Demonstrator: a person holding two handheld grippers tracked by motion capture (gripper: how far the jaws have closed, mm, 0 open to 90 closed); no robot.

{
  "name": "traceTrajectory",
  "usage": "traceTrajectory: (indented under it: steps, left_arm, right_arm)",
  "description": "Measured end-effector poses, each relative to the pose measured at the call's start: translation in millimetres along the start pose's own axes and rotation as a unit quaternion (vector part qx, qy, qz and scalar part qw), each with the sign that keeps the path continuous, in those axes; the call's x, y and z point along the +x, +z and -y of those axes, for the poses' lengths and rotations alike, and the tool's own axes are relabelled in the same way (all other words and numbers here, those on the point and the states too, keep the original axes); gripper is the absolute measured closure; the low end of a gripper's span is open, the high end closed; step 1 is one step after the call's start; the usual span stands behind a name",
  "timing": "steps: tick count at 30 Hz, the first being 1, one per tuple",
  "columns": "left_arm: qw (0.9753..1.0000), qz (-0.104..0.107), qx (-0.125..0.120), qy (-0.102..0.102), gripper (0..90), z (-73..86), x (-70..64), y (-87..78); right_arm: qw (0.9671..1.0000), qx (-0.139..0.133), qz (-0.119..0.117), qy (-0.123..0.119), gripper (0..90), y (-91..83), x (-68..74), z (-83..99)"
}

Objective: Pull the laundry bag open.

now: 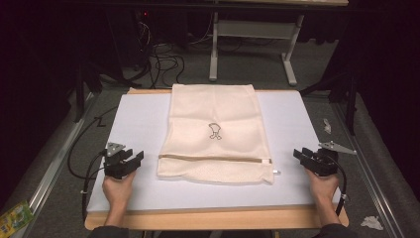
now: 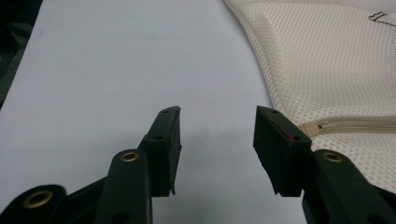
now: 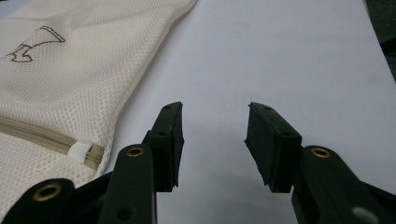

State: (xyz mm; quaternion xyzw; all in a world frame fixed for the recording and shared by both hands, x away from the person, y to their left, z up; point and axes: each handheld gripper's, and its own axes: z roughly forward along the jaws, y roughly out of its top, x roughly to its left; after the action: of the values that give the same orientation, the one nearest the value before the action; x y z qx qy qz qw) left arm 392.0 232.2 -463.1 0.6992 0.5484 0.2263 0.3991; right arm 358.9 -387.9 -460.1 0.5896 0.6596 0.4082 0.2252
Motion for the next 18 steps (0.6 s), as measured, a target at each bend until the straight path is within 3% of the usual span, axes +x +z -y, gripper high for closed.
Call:
traceTrajectory:
  steps: [8,18]
  left_arm:
    - [1.0000,-0.009,-0.001,-0.001,51.2,1.4,-1.9,11.8]
    - [0.9996,-0.023,-0.005,0.017,48.5,5.6,-5.4,23.1]
  right_arm:
    - [0.9998,0.000,0.008,-0.016,56.4,10.4,1.1,2.4]
    - [0.9996,-0.012,0.002,-0.027,54.8,12.9,4.0,5.7]
